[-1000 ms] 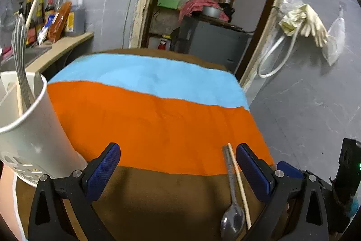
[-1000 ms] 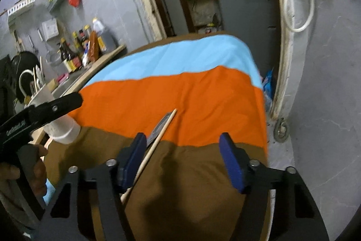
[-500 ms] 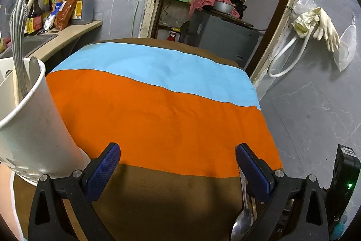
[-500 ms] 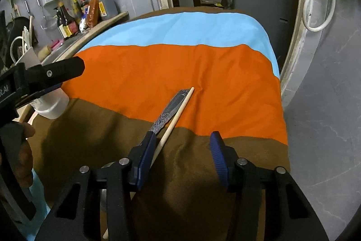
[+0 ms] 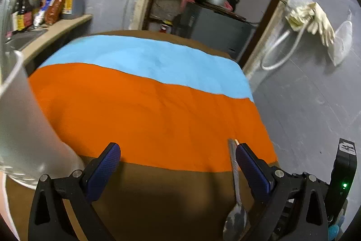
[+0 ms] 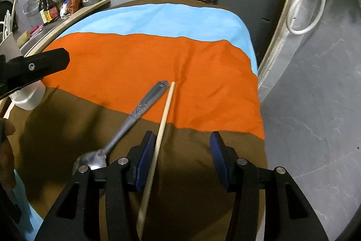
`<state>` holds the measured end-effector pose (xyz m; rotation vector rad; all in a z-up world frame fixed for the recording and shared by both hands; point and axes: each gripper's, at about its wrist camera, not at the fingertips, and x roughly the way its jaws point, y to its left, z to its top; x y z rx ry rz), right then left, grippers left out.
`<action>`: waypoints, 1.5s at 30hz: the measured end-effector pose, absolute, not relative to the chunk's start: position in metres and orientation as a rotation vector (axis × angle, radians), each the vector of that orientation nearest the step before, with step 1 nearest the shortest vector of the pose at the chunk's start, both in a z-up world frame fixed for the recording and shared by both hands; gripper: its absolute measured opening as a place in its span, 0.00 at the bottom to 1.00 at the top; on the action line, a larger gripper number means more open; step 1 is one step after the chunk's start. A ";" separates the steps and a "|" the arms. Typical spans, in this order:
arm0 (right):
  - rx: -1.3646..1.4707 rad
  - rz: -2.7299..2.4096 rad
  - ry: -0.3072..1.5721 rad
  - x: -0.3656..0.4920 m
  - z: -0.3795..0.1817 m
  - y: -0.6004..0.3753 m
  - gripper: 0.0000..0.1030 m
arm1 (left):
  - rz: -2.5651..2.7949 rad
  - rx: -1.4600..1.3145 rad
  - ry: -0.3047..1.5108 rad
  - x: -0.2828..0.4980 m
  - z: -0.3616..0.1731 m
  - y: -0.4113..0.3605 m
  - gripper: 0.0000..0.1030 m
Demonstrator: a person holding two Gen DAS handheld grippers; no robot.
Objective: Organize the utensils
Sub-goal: 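Close the left tool on the silver spoon while the right tool grasps the wooden chopstick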
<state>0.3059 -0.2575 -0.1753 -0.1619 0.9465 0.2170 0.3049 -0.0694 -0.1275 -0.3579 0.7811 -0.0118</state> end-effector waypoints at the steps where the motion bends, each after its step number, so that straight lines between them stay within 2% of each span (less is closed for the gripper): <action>1: -0.173 0.211 0.944 0.303 -0.175 -0.260 0.41 | -0.031 -0.357 0.789 0.306 -0.129 -0.072 0.99; 3: -0.172 0.211 0.936 0.302 -0.176 -0.268 0.37 | -0.073 -0.352 0.800 0.308 -0.132 -0.078 0.97; 5: -0.155 0.207 0.935 0.301 -0.176 -0.275 0.24 | -0.117 -0.345 0.811 0.310 -0.134 -0.084 0.89; 6: -0.150 0.195 0.934 0.302 -0.176 -0.280 0.21 | -0.140 -0.343 0.821 0.311 -0.135 -0.087 0.86; 8: -0.114 0.203 0.932 0.304 -0.176 -0.288 0.19 | -0.185 -0.346 0.841 0.314 -0.139 -0.093 0.68; 11: -0.085 0.244 0.925 0.305 -0.177 -0.293 0.14 | -0.251 -0.346 0.884 0.322 -0.144 -0.103 0.53; 17: -0.019 0.299 0.934 0.310 -0.183 -0.303 0.12 | -0.353 -0.371 0.968 0.336 -0.158 -0.117 0.29; 23: 0.027 0.316 0.937 0.315 -0.188 -0.310 0.10 | -0.422 -0.372 1.046 0.342 -0.167 -0.128 0.14; 26: 0.035 0.327 0.939 0.316 -0.189 -0.309 0.10 | -0.430 -0.395 1.080 0.348 -0.169 -0.128 0.08; 33: 0.032 0.364 0.975 0.325 -0.191 -0.312 0.10 | -0.458 -0.497 1.158 0.364 -0.178 -0.124 0.08; 45: -0.096 0.356 1.089 0.338 -0.186 -0.292 0.11 | -0.426 -0.496 1.241 0.375 -0.178 -0.137 0.06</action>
